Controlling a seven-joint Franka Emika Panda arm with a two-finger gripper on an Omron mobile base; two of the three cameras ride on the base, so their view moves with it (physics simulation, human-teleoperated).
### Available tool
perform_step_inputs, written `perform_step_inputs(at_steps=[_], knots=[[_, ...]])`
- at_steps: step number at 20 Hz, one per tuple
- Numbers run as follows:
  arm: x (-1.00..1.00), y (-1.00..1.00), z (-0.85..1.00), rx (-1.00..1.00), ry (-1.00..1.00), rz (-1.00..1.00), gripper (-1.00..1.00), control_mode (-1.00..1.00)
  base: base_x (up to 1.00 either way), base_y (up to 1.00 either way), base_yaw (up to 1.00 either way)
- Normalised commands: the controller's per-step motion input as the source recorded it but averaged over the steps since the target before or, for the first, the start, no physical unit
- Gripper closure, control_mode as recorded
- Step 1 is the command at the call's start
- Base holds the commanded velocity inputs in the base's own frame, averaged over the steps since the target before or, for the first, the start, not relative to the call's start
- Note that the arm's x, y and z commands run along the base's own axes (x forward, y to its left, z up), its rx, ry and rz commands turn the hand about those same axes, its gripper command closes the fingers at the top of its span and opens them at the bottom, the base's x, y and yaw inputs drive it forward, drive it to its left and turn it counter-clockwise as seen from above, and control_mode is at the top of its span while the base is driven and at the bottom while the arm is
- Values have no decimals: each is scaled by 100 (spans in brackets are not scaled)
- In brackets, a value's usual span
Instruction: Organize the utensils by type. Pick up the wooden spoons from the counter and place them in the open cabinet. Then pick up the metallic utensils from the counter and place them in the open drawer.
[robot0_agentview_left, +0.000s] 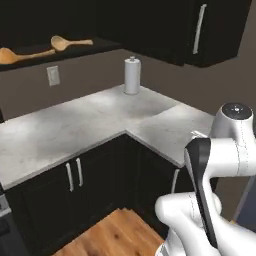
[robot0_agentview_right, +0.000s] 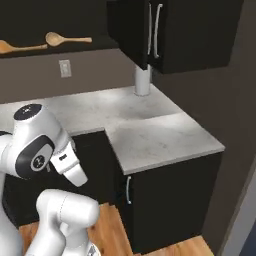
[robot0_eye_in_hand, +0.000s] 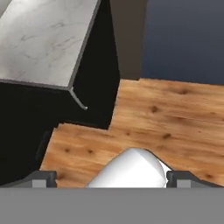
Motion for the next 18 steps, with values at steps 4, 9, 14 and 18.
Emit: perform_step_inputs(at_steps=[4,9,14,18], knots=[[0,0,0,0,0,0,-100,100,-41,13,-100],[0,0,0,0,0,0,-100,100,-36,9,-100],[0,0,0,0,0,0,-100,100,-36,0,-90],[0,0,0,0,0,0,-100,100,-44,-16,-68]])
